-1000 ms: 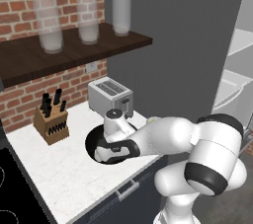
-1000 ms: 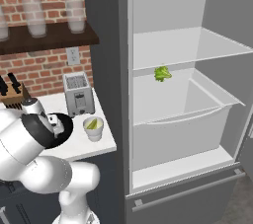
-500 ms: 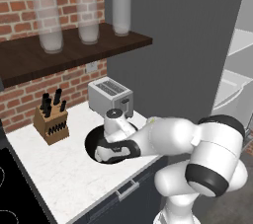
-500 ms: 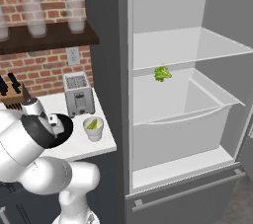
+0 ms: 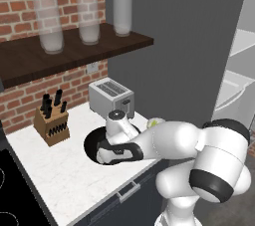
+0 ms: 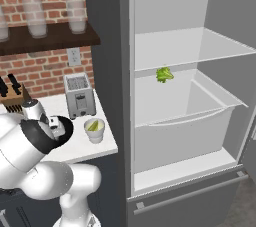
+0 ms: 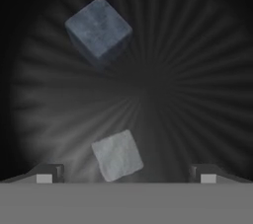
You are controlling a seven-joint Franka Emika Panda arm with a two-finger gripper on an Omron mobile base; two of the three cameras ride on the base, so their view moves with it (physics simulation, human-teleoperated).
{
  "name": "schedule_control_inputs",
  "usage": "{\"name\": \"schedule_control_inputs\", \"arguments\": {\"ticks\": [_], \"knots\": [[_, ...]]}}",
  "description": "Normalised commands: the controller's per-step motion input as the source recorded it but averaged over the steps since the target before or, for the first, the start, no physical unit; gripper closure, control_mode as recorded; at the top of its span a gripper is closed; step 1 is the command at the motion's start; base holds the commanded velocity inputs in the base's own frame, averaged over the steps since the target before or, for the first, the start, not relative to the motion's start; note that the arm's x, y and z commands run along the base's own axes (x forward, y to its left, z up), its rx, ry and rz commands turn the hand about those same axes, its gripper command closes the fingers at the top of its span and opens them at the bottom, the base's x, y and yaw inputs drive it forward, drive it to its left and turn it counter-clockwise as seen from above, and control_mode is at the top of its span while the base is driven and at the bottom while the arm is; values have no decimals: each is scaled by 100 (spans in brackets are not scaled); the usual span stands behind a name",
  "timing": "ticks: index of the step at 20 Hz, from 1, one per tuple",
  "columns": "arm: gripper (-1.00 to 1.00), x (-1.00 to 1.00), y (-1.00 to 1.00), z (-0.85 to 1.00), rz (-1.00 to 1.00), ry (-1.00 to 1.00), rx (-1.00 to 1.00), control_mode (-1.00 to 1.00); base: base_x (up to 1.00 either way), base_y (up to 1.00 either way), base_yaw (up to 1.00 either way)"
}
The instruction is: Grab a lemon wedge from the fridge and one ice cube from the ice bowl, and put them in the glass of lemonade.
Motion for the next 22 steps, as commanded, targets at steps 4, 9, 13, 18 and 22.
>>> {"name": "schedule_control_inputs", "arguments": {"ticks": [4,9,13,18,22], "knots": [[-100,6,-1,0,0,0,0,-100,0,0,0],[-100,1,-14,0,0,0,0,-100,0,0,0],[-100,9,-9,3,0,0,0,-100,0,0,0],[-100,7,1,1,0,0,0,-100,0,0,0],[-100,6,4,0,0,0,0,-100,0,0,0]]}}
